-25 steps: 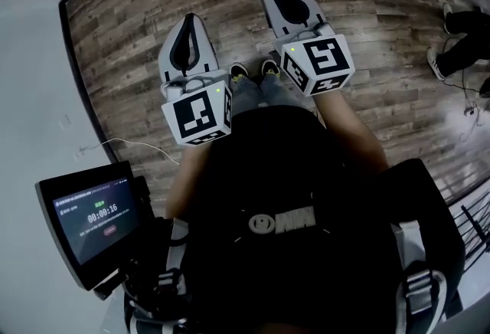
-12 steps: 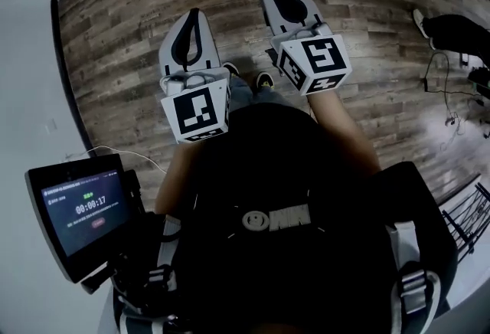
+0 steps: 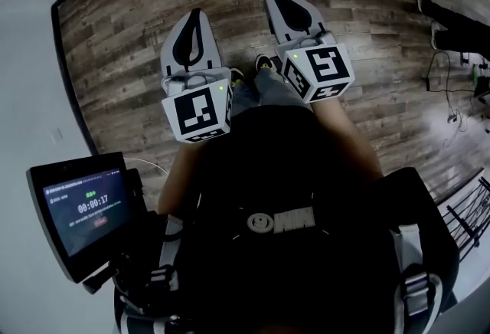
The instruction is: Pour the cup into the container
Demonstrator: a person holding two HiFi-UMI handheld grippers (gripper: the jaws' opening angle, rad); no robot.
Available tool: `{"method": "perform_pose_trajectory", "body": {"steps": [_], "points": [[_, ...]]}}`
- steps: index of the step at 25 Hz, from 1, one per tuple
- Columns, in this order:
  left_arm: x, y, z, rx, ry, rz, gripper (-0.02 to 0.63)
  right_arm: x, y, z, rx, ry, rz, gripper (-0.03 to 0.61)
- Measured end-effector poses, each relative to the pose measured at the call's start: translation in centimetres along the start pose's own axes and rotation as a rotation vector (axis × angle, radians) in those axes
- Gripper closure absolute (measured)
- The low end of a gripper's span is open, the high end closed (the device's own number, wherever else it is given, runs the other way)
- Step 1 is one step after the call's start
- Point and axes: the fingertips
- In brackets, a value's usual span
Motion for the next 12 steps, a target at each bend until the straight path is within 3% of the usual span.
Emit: {"method": "perform_pose_trajectory", "body": {"steps": [12], "points": [[7.3, 1.9, 5.8, 0.068, 0.001, -0.021, 0.611, 1.4, 1.9, 8.5, 0.032, 0.039, 0.034, 0.583]]}}
Point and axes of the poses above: the fingertips, and each gripper's own axes: x forward along the fingers, z to its right, y out of its top, and after that the axes turned 10 degrees about y, right-handed
